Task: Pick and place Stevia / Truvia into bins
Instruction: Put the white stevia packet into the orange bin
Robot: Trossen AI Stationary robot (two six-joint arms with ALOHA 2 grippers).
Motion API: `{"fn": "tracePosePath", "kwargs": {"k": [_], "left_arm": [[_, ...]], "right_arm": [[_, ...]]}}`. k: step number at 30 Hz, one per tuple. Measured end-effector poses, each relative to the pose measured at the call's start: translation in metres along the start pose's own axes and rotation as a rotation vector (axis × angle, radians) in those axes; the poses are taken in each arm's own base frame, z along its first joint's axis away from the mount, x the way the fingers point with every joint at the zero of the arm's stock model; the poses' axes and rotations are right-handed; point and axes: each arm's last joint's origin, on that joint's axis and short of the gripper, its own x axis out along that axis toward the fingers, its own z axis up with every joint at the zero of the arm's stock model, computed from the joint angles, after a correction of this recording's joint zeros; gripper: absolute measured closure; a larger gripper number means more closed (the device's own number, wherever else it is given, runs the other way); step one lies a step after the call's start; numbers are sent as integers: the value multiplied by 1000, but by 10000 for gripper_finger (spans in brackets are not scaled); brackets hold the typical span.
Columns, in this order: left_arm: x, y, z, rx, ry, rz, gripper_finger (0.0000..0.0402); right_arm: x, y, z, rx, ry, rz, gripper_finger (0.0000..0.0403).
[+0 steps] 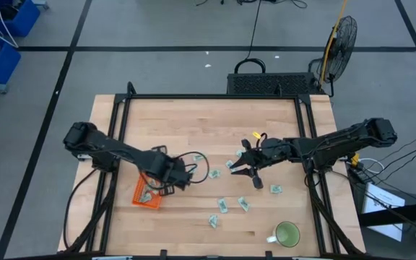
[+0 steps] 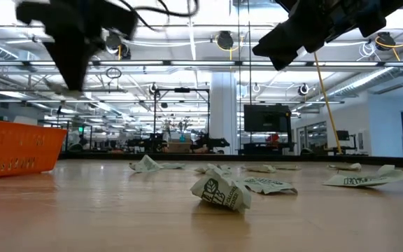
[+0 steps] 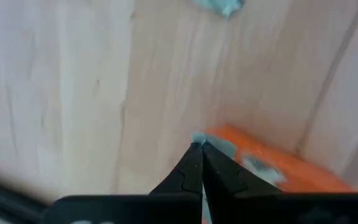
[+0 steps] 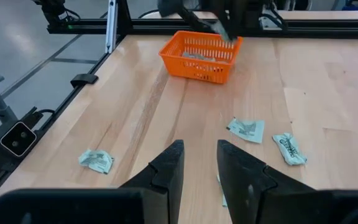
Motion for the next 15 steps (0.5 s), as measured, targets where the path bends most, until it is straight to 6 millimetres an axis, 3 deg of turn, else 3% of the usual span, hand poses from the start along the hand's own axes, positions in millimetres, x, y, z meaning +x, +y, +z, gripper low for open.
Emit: {"fn": "tracePosePath", "kwargs": {"k": [5, 15], "left_arm": [[-4, -14, -21, -177, 41, -71, 398], [28, -56, -52, -59, 70, -143, 394]], "right_arm": [[0, 0, -1, 20, 13, 0, 314], [1, -1, -15, 28, 26, -1, 314]]}}
